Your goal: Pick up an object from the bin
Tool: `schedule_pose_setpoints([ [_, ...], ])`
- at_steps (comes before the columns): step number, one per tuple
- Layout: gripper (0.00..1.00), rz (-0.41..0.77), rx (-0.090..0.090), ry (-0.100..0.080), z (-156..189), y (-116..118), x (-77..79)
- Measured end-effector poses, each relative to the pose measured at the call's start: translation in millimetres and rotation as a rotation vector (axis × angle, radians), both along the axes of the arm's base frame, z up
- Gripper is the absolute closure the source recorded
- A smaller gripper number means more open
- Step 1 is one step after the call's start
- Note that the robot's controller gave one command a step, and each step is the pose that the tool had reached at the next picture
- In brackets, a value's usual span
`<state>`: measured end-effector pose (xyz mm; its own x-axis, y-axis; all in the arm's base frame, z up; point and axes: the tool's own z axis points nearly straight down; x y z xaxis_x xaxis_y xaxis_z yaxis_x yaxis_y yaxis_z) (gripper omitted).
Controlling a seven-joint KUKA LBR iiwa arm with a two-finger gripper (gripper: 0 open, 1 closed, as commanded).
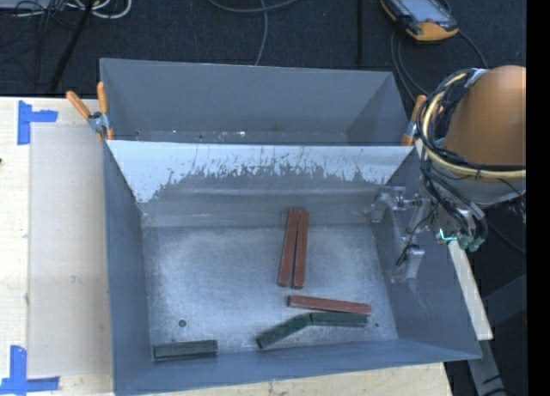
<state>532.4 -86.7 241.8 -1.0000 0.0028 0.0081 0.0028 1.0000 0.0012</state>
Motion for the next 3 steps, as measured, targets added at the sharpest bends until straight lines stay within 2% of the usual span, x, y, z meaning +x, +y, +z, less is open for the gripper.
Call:
schedule_pose_setpoints([
  [1, 0.0, 0.003, -0.001, -0.007, 3.8, 0.4, 1.4],
  [2, 0.0, 0.029, -0.002, -0.013, -46.6, 14.5, -9.6],
  [3, 0.0, 0.075, -0.001, -0.011, -114.3, 24.4, -35.5],
])
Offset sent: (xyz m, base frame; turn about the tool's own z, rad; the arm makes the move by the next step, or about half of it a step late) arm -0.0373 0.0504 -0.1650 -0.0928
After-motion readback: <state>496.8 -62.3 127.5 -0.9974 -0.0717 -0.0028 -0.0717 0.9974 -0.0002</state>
